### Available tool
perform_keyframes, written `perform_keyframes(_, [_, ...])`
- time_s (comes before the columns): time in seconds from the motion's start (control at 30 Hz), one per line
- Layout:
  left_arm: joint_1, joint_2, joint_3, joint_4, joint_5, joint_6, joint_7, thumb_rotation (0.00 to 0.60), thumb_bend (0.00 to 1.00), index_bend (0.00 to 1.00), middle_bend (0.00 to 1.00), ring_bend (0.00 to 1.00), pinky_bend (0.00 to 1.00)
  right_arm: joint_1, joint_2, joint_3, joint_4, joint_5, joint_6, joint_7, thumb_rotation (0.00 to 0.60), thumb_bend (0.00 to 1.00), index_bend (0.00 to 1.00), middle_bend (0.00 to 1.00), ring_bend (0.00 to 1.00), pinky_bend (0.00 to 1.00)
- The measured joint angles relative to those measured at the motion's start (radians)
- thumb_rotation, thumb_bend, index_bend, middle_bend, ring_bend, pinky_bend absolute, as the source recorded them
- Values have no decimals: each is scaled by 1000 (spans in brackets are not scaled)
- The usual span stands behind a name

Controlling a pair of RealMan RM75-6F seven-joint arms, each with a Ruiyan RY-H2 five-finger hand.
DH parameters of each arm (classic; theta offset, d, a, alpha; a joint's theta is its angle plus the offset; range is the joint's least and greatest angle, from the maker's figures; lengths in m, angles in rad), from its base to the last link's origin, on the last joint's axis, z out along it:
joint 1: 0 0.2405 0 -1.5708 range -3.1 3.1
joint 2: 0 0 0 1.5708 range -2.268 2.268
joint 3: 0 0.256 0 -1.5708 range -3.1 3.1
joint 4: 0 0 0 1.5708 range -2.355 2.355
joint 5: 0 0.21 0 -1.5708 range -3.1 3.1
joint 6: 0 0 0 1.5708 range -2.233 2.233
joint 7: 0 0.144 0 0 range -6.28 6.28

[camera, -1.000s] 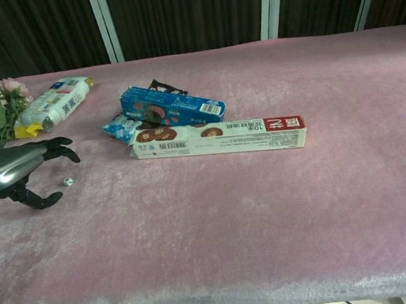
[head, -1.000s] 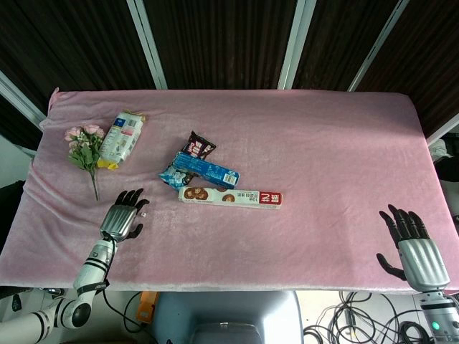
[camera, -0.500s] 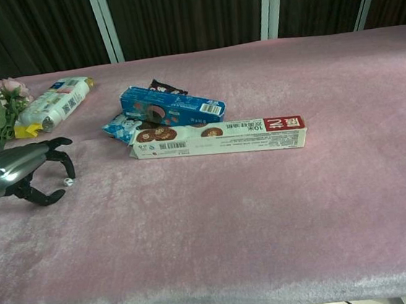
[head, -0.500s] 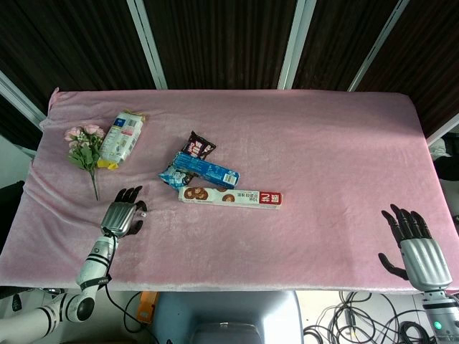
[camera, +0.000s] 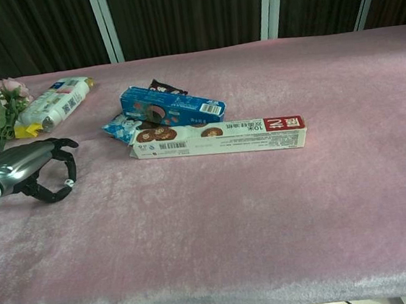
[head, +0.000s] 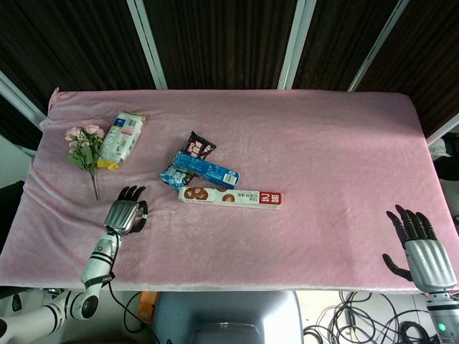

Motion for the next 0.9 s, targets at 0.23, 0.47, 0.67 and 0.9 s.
perform_keyframes(0.23, [9,18,-1,-34,25,53,-3,600,399,625,113,35,28,1,-3,0,1,-2,-4,-5,600,398,0,0,0,0])
perform_keyframes(0.47, [29,79,-7,-174,54,128,11,600,398,608,116,35,28,4,-7,-2,-3,-8,-9,-13,600,397,0,0,0,0])
perform_keyframes(0.67, [41,125,5,-300,71,161,78,600,395,393,89,16,28,5,-6,-5,-5,-15,-8,-10,600,401,0,0,0,0])
perform_keyframes(0.9, [53,150,14,-356,42,178,157,600,395,124,55,0,28,8,-4,-5,-5,-24,-9,-3,600,396,0,0,0,0])
